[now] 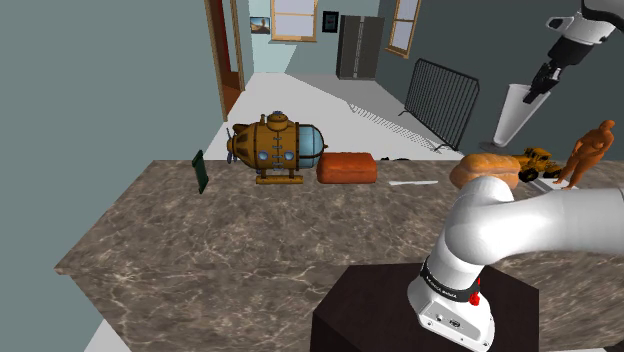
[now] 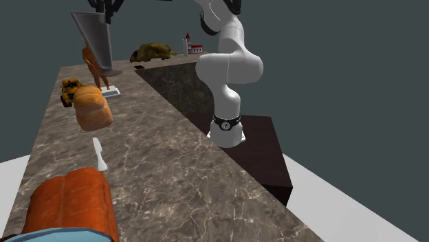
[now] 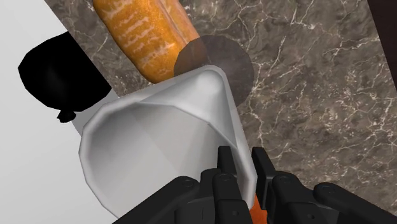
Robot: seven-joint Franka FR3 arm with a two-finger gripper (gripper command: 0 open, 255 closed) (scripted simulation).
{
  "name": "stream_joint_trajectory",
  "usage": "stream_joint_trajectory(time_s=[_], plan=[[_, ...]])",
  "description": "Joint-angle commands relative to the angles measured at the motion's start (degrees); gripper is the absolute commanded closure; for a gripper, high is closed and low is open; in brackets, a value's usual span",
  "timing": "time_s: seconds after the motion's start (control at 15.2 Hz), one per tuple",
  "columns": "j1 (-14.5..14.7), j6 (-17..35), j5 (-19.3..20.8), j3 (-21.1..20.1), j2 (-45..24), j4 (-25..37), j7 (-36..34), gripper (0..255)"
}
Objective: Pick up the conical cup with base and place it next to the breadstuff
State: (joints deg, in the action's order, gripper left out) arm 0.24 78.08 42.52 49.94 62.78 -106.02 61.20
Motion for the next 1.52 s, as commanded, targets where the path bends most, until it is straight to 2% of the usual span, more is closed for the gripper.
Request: stream_joint_trajectory(time_s=[0.0, 1.45], plan=[[-0.5, 1.0, 0.6, 0.4, 1.0, -1.8, -0.2, 255], [-5.6, 11.1, 8.3, 7.6, 9.7, -18.9, -1.9, 255]])
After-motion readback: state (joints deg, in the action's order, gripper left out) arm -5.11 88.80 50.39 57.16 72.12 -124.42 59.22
